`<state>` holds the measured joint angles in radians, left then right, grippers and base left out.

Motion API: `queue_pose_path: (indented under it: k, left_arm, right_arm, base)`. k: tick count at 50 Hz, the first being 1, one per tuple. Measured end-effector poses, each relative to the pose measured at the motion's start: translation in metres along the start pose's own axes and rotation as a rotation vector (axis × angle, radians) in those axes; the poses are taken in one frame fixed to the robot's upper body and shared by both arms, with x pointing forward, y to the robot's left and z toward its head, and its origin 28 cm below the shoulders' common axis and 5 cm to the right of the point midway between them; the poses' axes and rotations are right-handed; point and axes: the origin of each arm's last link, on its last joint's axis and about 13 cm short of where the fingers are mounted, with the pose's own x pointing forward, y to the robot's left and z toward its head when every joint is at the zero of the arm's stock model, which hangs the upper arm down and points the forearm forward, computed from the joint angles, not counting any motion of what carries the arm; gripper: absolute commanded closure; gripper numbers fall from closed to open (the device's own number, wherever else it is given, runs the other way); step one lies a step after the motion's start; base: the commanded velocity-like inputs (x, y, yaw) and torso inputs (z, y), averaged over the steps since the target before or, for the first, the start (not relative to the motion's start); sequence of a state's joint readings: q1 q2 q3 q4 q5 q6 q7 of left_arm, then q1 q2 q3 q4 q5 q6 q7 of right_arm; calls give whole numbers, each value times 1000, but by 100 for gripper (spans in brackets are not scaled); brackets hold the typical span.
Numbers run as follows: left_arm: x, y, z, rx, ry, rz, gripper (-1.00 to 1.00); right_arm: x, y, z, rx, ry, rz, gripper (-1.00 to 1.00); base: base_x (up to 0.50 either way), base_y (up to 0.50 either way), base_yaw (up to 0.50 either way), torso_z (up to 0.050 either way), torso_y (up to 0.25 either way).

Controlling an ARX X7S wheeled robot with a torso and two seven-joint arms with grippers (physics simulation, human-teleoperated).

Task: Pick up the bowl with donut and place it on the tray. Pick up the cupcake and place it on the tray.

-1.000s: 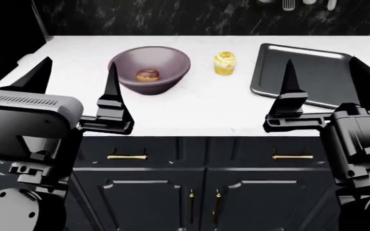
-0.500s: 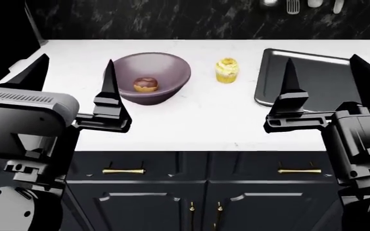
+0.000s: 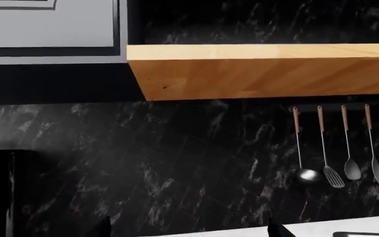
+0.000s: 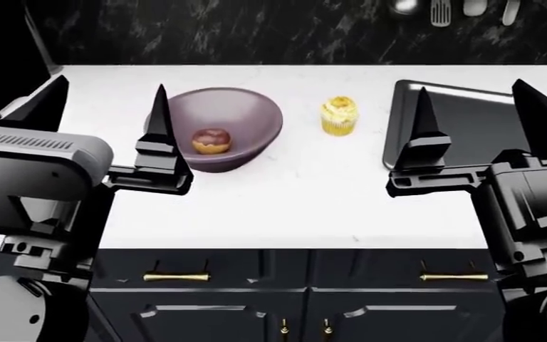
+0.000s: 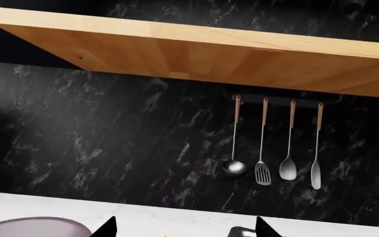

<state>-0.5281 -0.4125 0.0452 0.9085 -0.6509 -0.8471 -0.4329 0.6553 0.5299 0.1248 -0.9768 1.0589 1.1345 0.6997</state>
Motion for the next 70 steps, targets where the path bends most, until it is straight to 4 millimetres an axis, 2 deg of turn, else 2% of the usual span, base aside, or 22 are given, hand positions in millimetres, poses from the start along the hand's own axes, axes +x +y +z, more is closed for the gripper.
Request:
queue_pose_path:
  k: [70]
  left_arm:
    - [3,1,2,7,-8,-3,-100]
  right_arm:
    - [3,1,-4,2,-4,3,-100]
  base:
    - [157,0,0,0,0]
